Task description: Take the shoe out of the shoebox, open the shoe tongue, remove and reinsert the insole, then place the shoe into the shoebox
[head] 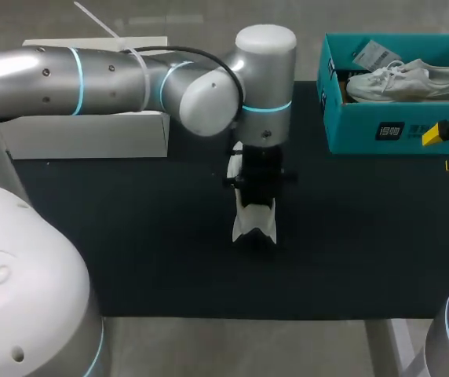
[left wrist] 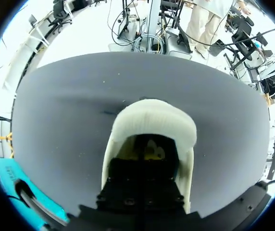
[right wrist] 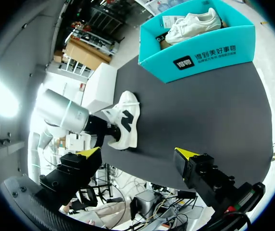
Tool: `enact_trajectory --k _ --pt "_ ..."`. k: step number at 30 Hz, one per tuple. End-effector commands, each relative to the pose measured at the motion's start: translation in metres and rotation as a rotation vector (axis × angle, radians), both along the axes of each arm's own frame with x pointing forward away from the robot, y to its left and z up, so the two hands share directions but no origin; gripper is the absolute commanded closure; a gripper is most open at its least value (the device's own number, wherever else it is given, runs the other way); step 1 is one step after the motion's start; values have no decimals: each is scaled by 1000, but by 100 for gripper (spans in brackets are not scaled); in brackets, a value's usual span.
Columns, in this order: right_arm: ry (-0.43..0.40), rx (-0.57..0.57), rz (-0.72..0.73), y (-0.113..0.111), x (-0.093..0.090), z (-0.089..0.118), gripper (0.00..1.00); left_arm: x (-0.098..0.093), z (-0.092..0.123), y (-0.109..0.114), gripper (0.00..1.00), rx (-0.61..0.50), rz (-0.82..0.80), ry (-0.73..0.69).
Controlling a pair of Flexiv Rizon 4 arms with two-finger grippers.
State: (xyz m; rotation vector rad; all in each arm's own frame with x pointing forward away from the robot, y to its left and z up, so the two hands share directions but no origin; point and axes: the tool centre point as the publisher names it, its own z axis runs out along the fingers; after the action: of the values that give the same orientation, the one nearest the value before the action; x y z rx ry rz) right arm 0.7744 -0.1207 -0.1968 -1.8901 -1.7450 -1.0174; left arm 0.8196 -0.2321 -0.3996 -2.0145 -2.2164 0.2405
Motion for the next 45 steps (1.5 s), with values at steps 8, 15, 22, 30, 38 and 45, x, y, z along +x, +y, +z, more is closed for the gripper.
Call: enact_trajectory --k 8,15,22,30,38,45 --pt "1 -2 -1 0 -1 0 0 -7 22 -2 100 -70 -16 -97" --pt "1 -2 -1 0 -1 0 0 -15 -8 1 100 -40 -29 -81" --pt "1 -2 -1 0 -1 0 0 -17 -33 1 100 -2 -16 -73" --pt "1 -2 -1 0 -1 0 0 -9 -7 -2 100 -17 -31 -95" --pt "1 -2 -1 0 -1 0 0 17 5 9 100 -1 -4 -193" --pt "1 -2 -1 0 -1 0 0 18 -26 7 100 34 -29 -193"
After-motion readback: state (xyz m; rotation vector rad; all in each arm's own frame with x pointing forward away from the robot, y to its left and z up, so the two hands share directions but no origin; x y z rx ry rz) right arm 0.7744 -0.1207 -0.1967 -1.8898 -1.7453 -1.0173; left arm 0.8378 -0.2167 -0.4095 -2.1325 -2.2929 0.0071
